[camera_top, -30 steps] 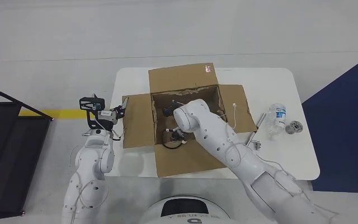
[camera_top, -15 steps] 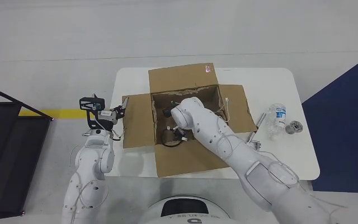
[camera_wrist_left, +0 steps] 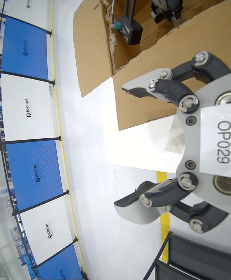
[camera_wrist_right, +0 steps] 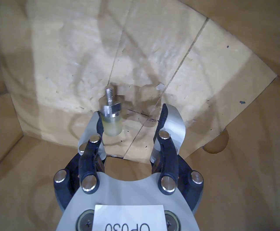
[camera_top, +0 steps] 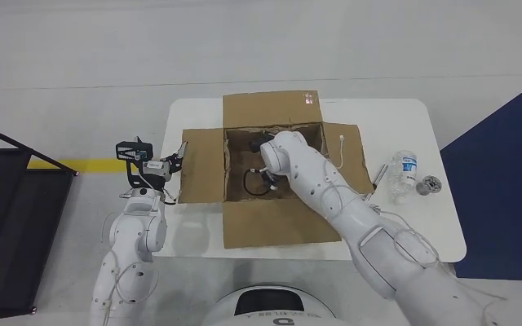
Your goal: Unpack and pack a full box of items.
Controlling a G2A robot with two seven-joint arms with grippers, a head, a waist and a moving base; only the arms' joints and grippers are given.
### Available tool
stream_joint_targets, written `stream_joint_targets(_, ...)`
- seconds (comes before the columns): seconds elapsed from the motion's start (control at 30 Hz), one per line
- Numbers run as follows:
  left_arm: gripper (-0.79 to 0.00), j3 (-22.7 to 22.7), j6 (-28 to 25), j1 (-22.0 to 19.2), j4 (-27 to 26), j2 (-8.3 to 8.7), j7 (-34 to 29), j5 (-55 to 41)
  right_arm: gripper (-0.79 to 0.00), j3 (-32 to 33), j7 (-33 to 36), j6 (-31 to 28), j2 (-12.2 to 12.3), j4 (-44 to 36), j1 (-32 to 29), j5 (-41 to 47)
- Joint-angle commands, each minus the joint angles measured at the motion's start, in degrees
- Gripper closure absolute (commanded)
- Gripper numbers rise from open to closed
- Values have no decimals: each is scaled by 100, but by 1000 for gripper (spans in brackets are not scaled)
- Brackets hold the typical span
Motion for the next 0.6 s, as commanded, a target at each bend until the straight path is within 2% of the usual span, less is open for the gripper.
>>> stream_joint_targets(0.0,-785,0,0,0,0,0,0,0,-305,107,25,-75,61,-140,-87,-52)
stream_joint_targets(0.3,-785,0,0,0,0,0,0,0,-296,214,77,-216,139,-403,-273,-248)
stream_joint_targets(0.57,-785,0,0,0,0,0,0,0,-262,95,22,-327,64,-184,-233,-256)
